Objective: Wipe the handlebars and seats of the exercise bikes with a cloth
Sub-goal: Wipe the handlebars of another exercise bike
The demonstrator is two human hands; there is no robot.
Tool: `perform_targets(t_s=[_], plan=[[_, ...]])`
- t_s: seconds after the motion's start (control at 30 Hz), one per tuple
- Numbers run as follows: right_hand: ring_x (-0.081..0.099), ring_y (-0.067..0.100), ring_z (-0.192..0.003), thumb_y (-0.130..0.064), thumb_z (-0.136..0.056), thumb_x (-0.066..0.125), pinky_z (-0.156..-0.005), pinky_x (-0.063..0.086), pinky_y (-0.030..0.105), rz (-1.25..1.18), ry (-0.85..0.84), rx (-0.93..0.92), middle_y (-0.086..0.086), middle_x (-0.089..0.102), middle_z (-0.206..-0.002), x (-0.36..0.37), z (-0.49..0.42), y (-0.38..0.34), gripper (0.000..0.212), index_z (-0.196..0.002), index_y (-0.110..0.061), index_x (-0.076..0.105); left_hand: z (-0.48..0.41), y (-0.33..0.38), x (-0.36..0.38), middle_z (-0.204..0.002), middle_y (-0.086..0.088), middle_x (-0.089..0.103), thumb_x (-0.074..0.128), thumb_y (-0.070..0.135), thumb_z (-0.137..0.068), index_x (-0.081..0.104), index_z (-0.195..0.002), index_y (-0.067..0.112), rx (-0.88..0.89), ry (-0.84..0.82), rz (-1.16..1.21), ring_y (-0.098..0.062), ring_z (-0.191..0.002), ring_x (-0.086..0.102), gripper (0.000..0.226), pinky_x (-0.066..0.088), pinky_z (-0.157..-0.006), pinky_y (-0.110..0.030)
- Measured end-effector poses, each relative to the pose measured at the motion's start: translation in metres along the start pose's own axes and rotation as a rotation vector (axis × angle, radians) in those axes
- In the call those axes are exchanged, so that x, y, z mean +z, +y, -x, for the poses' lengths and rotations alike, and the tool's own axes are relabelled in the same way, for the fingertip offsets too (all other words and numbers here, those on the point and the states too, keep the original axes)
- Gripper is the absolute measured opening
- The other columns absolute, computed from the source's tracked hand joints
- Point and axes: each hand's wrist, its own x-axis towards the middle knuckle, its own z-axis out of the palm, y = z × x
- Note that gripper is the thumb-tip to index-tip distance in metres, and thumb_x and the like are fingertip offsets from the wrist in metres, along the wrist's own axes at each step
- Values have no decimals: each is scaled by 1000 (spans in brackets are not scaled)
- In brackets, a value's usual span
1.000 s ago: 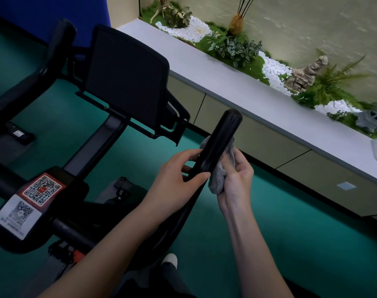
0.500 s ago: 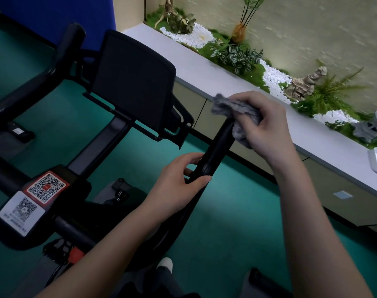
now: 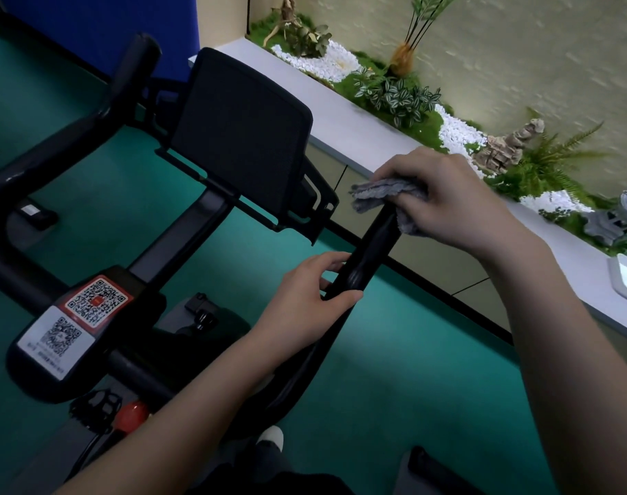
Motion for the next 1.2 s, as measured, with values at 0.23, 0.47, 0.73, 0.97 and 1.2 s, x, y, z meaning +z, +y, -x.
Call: perform_targets(t_s=[0.23,0.47,0.73,0.97,1.2], plan=[[60,25,-82,-8,-84,56,-67,32,27,253,-181,-108,-1,67,-80,5,-14,-12,26,-103,-21,68,3,-2,-2,-121,12,54,72,32,-80,49,-131,29,-36,-26,10,-12,-104,56,56,48,-91,-32],[61,31,-96,-11,-85,55,-84,47,42,318,-230,-199,11,68,-89,32,-3,-26,26,-107,-18,66,13,-6,-12,-102,19,55,73,31,-80,53,-127,26,-69,-25,36,1,-89,53,51,43,-72,-12],[61,28,-98,-10,-85,51,-88,45,40,257,-326,-214,6,70,-96,58,10,-40,29,-108,-17,66,24,-9,-19,-97,13,61,77,26,-76,61,-116,20,-106,-9,35,-7,-91,63,43,51,-85,-26],[61,31,-84,2,-77,52,-78,41,31,195,57,-157,7,69,-84,36,22,-34,32,-101,-9,70,30,-8,-22,-93,22,57,75,29,-78,62,-114,26,-70,-38,-8,6,-86,56,39,41,-69,-2],[60,31,-87,1,-82,54,-84,44,36,174,-196,-177,7,70,-90,63,30,-46,27,-103,-8,68,31,-3,-25,-104,11,63,76,24,-77,63,-115,20,-83,-52,-13,-8,-90,61,41,50,-83,-26]])
